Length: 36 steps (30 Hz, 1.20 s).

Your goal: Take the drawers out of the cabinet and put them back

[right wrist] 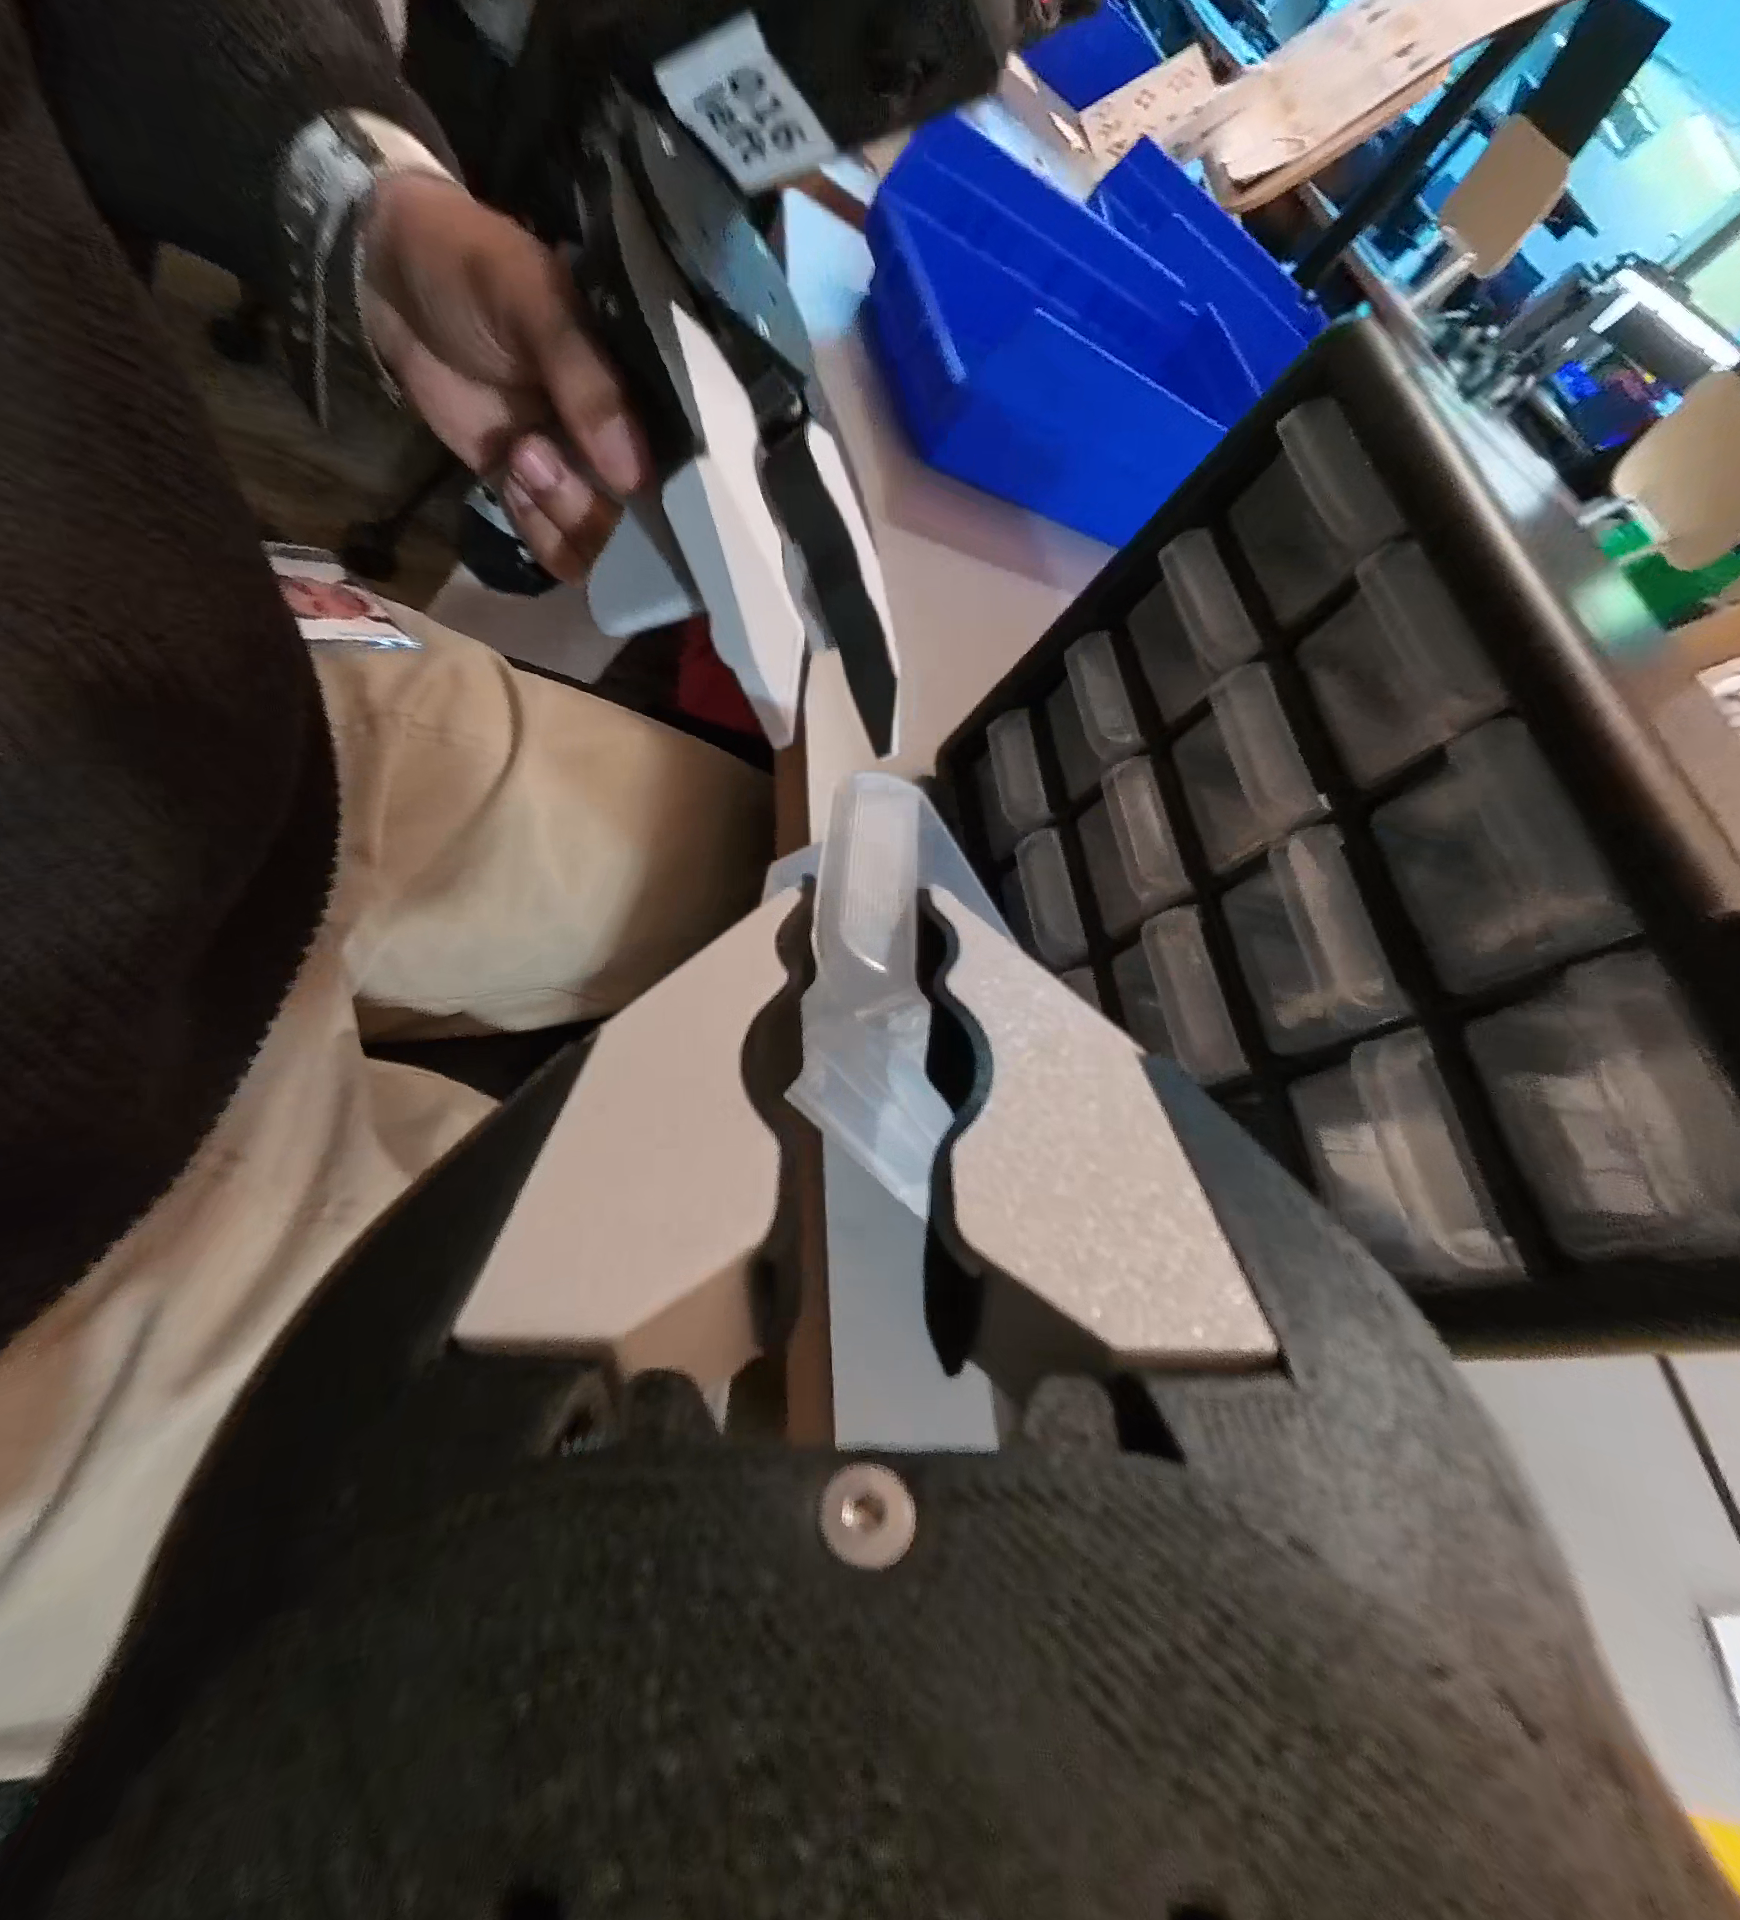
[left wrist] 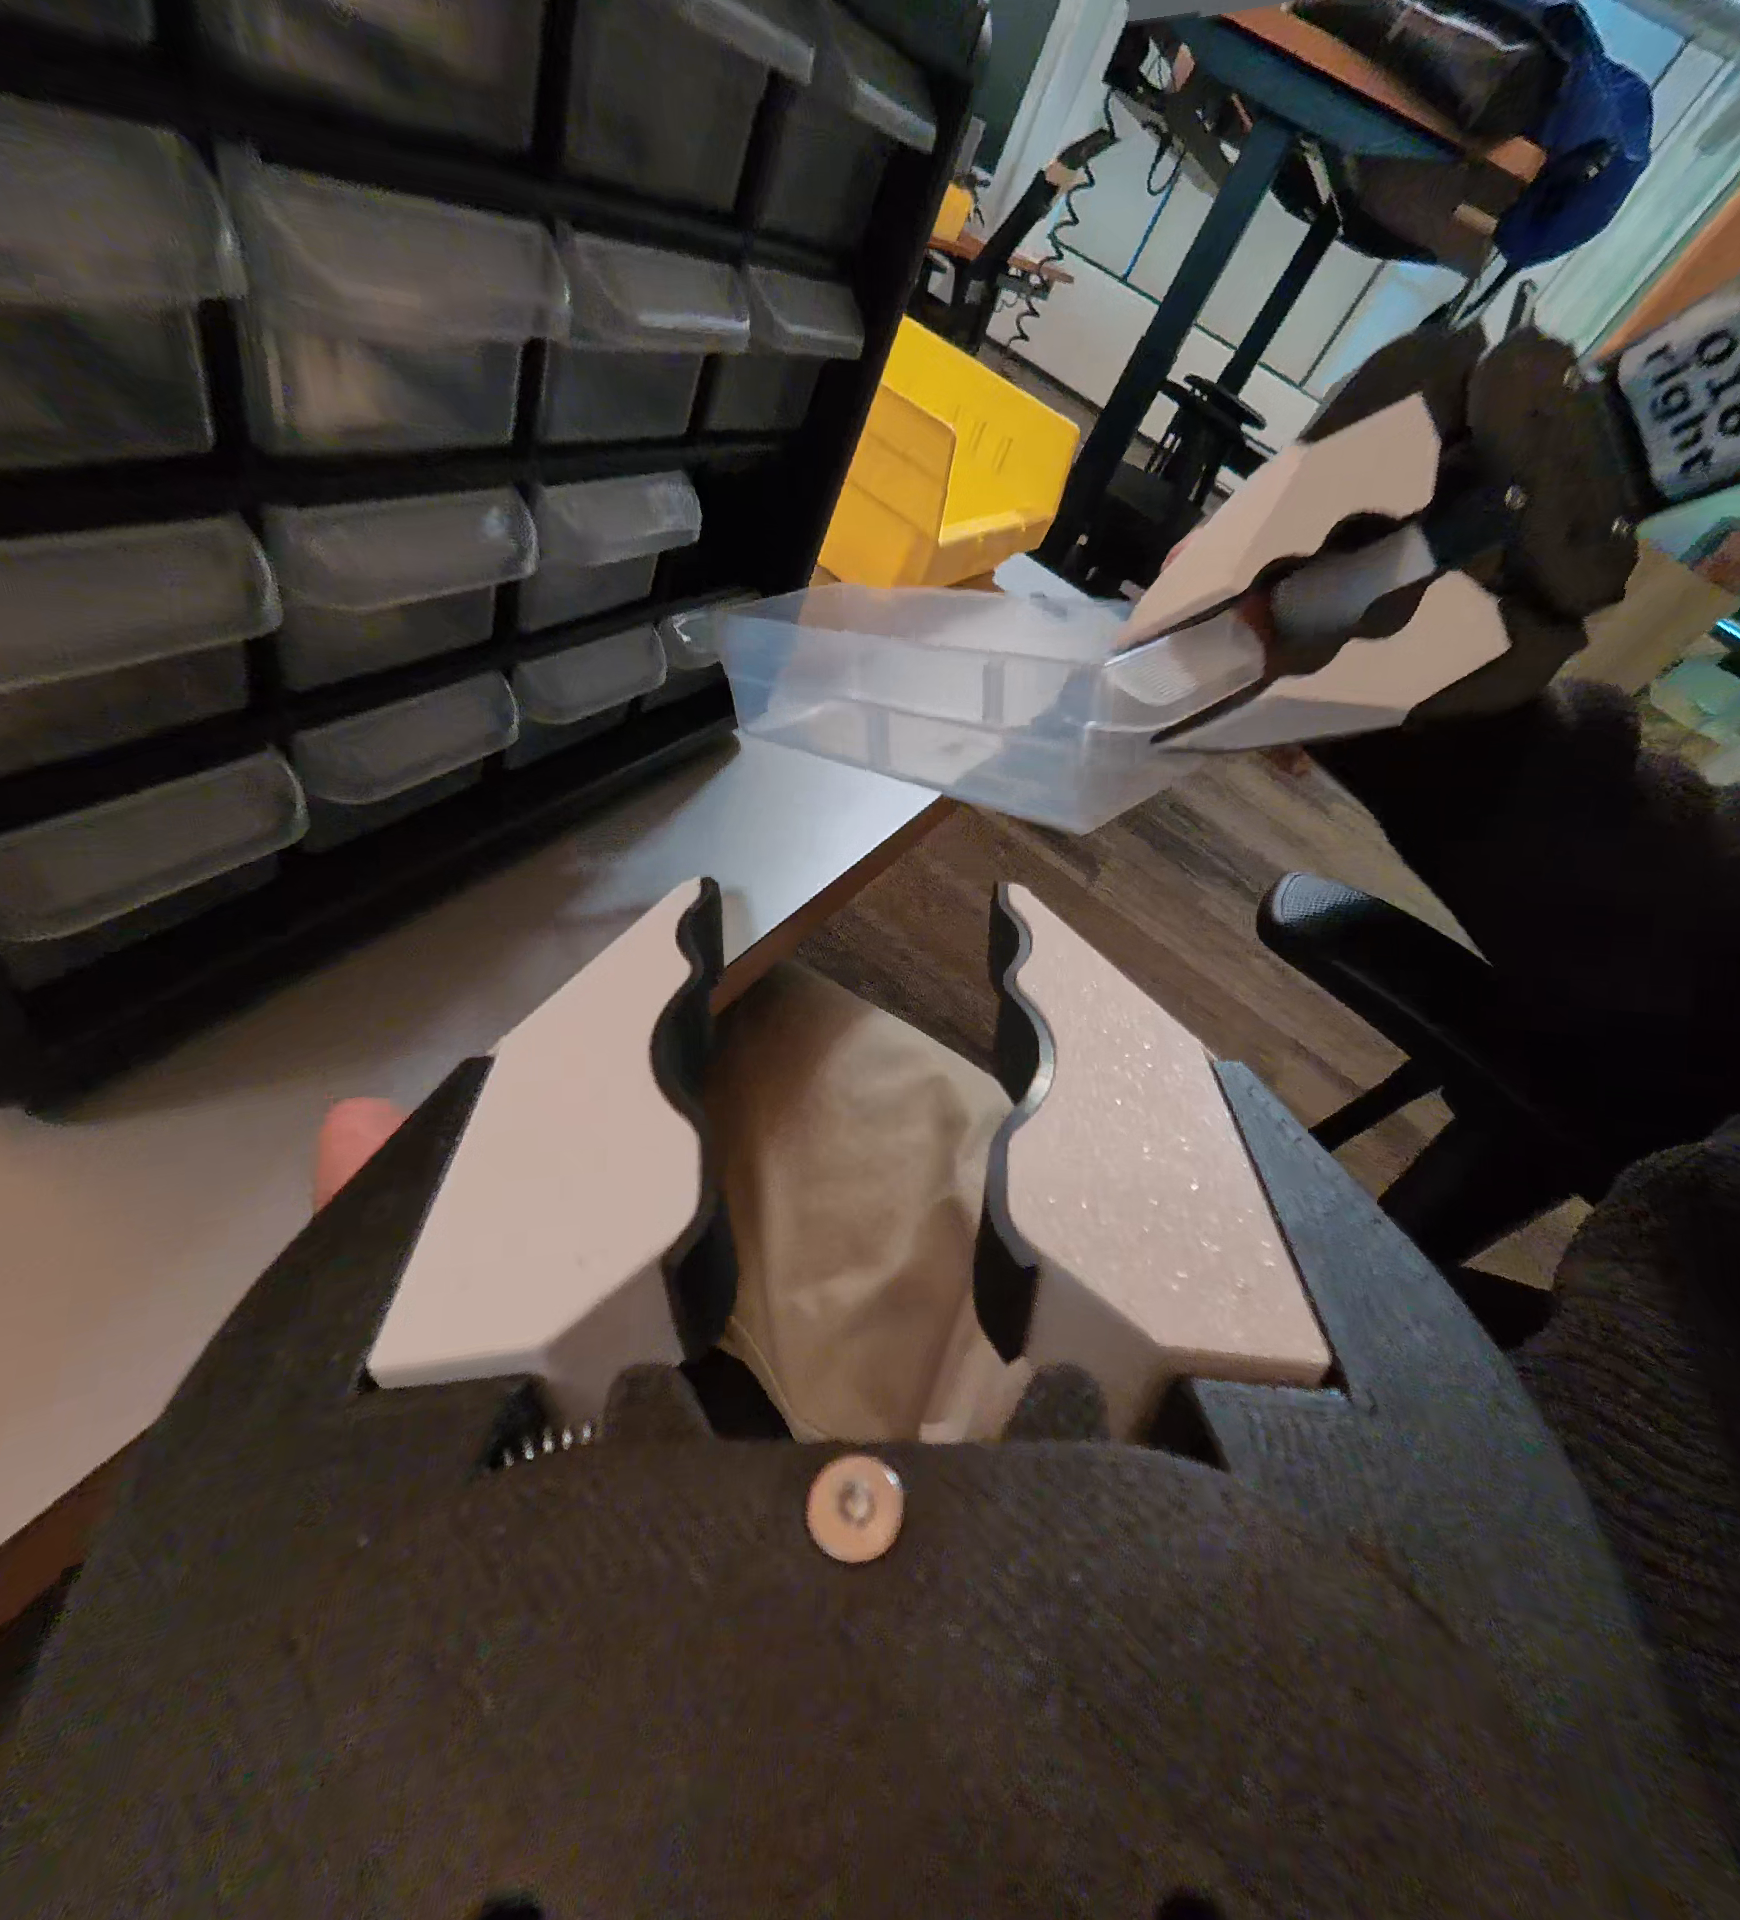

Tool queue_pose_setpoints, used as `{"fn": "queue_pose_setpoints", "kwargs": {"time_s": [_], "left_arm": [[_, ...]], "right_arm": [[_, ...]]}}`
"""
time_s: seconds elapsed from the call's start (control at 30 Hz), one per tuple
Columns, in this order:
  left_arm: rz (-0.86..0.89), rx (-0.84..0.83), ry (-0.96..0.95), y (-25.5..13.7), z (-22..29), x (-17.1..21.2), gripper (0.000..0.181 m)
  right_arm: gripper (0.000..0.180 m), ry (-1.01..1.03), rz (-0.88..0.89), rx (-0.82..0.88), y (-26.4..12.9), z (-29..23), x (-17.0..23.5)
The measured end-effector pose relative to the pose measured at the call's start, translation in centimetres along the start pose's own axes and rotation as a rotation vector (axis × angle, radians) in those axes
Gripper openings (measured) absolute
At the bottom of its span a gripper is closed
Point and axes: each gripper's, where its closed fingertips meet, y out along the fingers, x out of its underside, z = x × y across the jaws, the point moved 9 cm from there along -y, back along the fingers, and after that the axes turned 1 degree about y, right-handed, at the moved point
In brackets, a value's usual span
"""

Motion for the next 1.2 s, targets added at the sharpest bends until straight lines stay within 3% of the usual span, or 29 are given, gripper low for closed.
{"fn": "queue_pose_setpoints", "kwargs": {"time_s": [0.03, 0.4, 1.2], "left_arm": [[-0.010, 0.005, -0.008, 0.2, -0.1, 0.2, 0.047], [-0.066, 0.019, -0.043, 1.4, -0.9, 1.3, 0.040], [-0.113, 0.060, -0.122, 3.2, -1.7, 2.2, 0.038]], "right_arm": [[0.017, 0.004, 0.015, -0.016, -0.3, 0.3, -0.2], [0.017, 0.048, 0.208, -0.071, -2.5, 4.0, 1.2], [0.018, -0.043, 0.125, -0.163, -2.3, 4.3, 2.6]]}}
